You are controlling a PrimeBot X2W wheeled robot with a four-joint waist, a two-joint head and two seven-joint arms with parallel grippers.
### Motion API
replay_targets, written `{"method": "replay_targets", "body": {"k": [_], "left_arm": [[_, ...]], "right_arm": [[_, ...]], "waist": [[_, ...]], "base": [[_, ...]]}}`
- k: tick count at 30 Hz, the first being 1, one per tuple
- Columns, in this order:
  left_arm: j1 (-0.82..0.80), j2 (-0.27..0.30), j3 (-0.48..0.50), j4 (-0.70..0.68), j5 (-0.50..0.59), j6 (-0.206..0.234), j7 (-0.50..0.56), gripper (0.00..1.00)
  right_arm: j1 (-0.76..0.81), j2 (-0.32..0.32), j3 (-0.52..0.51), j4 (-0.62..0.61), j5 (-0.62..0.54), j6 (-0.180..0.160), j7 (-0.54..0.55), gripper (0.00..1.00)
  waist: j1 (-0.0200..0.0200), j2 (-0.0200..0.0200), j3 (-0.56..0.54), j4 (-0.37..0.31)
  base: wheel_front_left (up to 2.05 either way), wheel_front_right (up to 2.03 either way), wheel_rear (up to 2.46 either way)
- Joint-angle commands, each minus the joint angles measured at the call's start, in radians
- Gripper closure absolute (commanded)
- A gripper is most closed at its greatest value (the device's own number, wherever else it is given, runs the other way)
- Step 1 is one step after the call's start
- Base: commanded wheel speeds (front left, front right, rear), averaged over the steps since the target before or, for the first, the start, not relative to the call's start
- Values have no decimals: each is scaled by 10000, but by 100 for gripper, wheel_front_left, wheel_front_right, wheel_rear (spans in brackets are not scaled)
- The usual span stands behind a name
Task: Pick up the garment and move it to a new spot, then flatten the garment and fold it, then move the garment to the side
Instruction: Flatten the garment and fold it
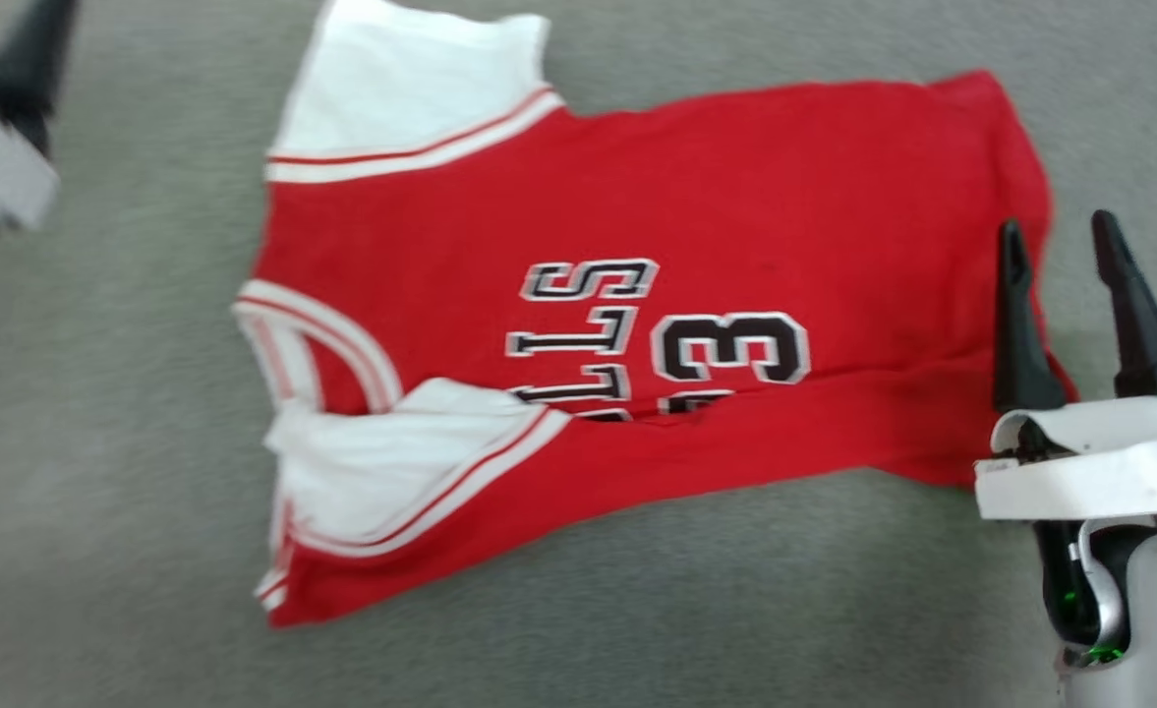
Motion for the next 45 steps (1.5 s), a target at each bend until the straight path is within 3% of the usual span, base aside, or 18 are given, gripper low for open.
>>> {"method": "replay_targets", "body": {"k": [1,6,7,9,15,18,25,27,28,29,35,41,45], "left_arm": [[-655,-31,-270,360,251,-114,495,0],[-2362,-147,-1244,1634,454,-207,2577,0],[-2362,-147,-1244,1634,454,-207,2577,0],[-2775,-238,-1731,1820,-84,-217,3899,0],[-3737,272,-2858,2071,-1323,-206,7436,0],[-4192,450,-3157,2211,-1433,-207,8140,0],[-4454,452,-3818,2623,-1513,-208,8582,0],[-4404,400,-3954,2641,-1712,-209,8698,61],[-4400,366,-4009,2627,-1786,-209,8710,87],[-4410,339,-4071,2605,-1861,-209,8694,100],[-4484,237,-4338,2455,-2223,-211,8408,100],[-4911,89,-4524,2185,-2498,-213,8173,100],[-5192,-38,-4683,2054,-2638,-211,8031,100]], "right_arm": [[169,42,133,42,215,-11,-132,0],[336,51,437,103,668,-11,-453,0],[336,51,437,103,668,-11,-453,0],[392,56,580,46,773,-11,-530,0],[535,52,879,-135,957,-11,-638,0],[571,52,969,-275,1040,-11,-665,0],[690,52,1124,-491,1268,-11,-717,0],[716,52,1184,-518,1373,-11,-746,0],[689,52,1212,-542,1399,-11,-748,0],[618,49,1221,-556,1418,-11,-715,0],[-675,49,1423,-536,1073,-11,320,0],[-3324,45,1136,111,589,-11,3060,0],[-5095,-98,729,1254,687,-11,4964,0]], "waist": [[0,0,857,-1235],[0,0,1200,-1950],[0,0,1200,-1950],[0,0,1289,-2144],[0,0,1507,-2547],[0,0,1682,-2723],[0,0,2047,-2981],[0,0,2087,-2968],[0,0,2103,-2948],[0,0,2114,-2925],[0,0,2110,-2700],[0,0,2364,-2358],[0,0,2577,-2087]], "base": [[0,0,0],[0,0,0],[0,0,0],[0,0,0],[0,0,0],[0,0,0],[0,0,0],[0,0,0],[0,0,0],[0,0,0],[0,0,0],[0,0,0],[0,0,0]]}}
